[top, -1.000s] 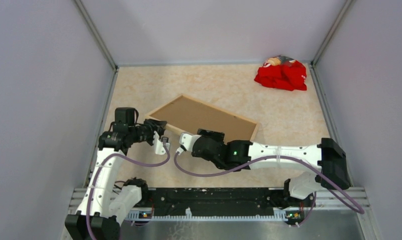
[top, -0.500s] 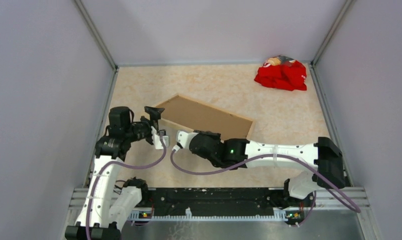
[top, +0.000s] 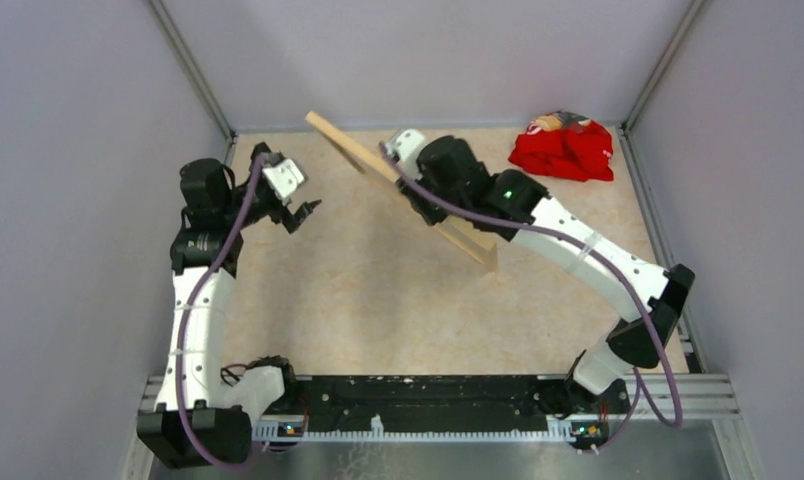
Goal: Put the photo into the frame
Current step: Turn over the photo frame at the center of the board.
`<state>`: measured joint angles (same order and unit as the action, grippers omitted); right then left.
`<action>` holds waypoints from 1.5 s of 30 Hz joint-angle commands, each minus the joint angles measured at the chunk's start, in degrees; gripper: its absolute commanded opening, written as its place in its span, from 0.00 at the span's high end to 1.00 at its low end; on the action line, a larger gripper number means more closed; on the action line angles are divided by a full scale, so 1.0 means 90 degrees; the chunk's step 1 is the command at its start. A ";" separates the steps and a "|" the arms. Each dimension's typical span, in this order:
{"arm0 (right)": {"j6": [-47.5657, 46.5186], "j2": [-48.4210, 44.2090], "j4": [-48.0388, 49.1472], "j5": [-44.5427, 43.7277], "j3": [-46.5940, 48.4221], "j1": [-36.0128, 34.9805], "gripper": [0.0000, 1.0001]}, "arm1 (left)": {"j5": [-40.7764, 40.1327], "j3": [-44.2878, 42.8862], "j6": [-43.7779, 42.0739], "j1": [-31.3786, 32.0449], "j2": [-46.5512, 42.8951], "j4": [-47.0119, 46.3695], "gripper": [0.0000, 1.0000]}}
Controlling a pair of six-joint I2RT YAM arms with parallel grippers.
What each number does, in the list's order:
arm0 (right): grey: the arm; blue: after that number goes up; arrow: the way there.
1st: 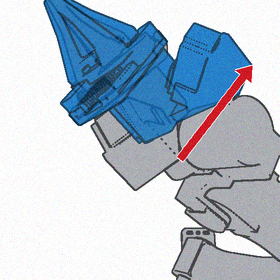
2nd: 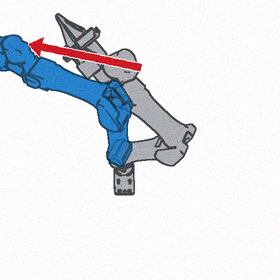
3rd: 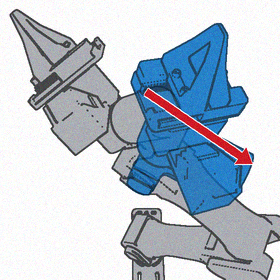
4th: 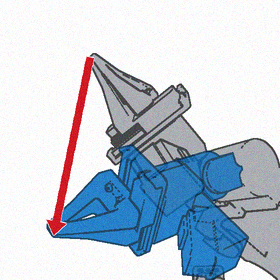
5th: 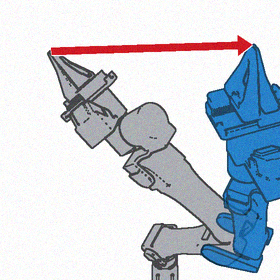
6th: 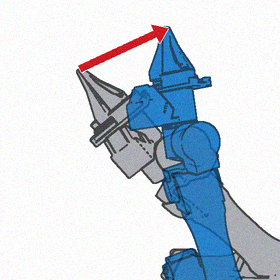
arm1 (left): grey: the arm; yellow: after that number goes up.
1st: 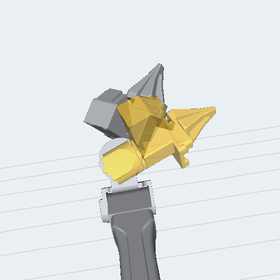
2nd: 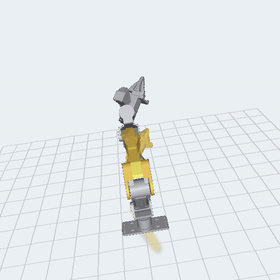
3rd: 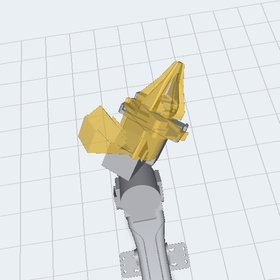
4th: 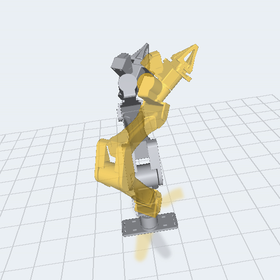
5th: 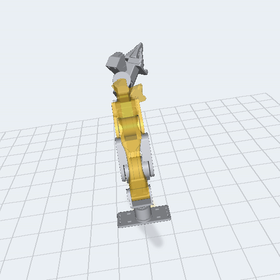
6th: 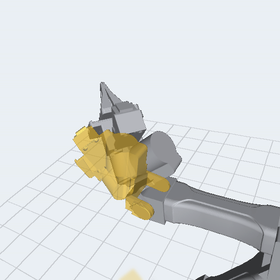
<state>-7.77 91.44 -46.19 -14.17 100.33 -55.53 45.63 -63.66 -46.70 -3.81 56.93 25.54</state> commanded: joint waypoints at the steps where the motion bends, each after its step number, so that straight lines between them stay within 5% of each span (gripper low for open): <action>1: 0.2120 -0.0357 0.0402 0.2111 -0.0460 0.1306 1.00 | 0.0507 -0.0838 0.2042 -0.0388 0.0488 -0.0143 0.01; 11: 0.3220 0.0380 0.0568 0.4581 -0.0165 0.3595 1.00 | 0.0759 -0.0889 0.2618 -0.0452 0.0892 0.0108 0.01; 29: 0.3461 0.1022 0.0422 0.5124 0.0093 0.5072 1.00 | 0.0833 -0.0481 0.2540 -0.0466 0.1272 0.0313 0.01; 37: 0.3096 0.0359 0.0588 0.4846 -0.1216 0.5281 1.00 | 0.1058 -0.0446 0.2341 -0.0484 0.1497 0.0641 0.01; 45: 0.3820 -0.1456 0.2130 0.5049 -0.4231 0.5281 1.00 | 0.0863 -0.0324 0.1963 -0.0481 0.1719 0.0899 0.01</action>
<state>26.68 80.73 -24.25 29.28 75.33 -6.48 53.06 -67.16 -27.11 -7.84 72.34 32.42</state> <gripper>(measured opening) 0.269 0.987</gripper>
